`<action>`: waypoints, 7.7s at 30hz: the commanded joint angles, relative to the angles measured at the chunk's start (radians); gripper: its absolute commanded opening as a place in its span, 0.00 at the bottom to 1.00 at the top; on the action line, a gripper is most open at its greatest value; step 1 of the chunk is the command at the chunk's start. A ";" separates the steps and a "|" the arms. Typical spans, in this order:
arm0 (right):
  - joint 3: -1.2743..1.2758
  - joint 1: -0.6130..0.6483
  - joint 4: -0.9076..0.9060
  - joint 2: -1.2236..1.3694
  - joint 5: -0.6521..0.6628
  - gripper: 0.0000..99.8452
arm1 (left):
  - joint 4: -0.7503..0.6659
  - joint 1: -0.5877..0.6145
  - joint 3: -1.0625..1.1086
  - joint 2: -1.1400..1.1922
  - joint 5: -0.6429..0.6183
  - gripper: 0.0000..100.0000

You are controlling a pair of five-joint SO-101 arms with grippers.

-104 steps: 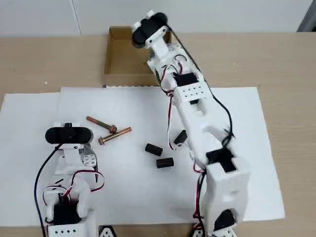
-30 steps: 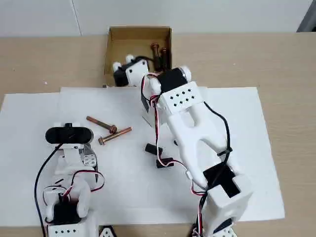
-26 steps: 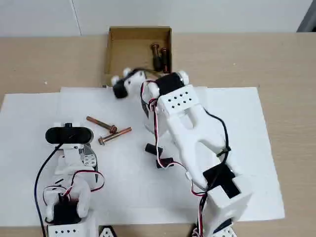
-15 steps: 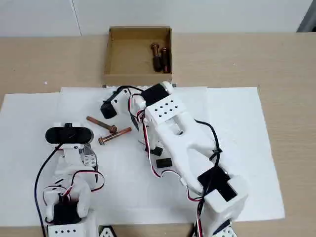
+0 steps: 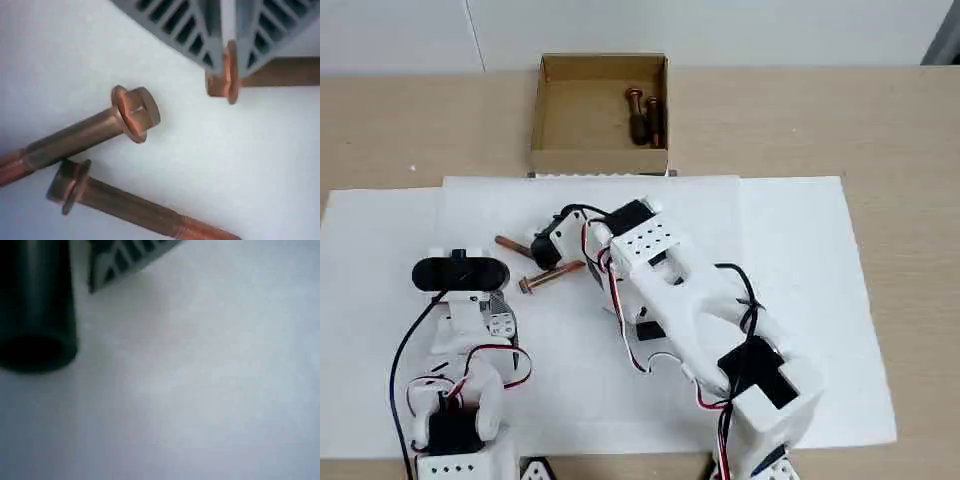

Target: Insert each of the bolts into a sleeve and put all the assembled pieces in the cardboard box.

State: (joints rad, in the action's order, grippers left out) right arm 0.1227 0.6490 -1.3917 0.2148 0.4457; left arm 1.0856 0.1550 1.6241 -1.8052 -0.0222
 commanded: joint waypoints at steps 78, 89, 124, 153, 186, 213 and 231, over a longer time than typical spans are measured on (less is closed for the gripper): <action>0.417 -0.538 -0.288 -1.015 -0.014 0.00 | 0.308 0.232 -1.132 1.003 0.453 0.01; 0.417 -0.538 -0.288 -1.015 -0.014 0.00 | 0.394 0.232 -1.218 1.267 0.876 0.01; 0.514 -0.530 -0.203 -1.007 -0.009 0.00 | 0.252 0.141 -1.224 1.809 1.493 0.09; 0.477 -0.472 -0.220 -1.017 -0.012 0.00 | 0.311 0.038 -1.224 1.720 1.482 0.01; 0.473 -0.700 -0.208 -1.395 -0.216 0.00 | 0.143 -0.377 -0.769 0.743 0.269 0.01; 1.020 -0.369 0.575 -1.402 -0.575 0.00 | -0.144 -0.381 -0.220 0.043 -0.273 0.01; 1.289 -0.073 0.989 -1.402 -0.525 0.00 | -0.393 -0.376 -0.102 -0.011 -0.577 0.01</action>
State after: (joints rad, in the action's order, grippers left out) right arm 1.4085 0.5493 -0.4726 -1.1769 -0.1174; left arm 0.7557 -0.2163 1.5198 -1.8006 -0.5669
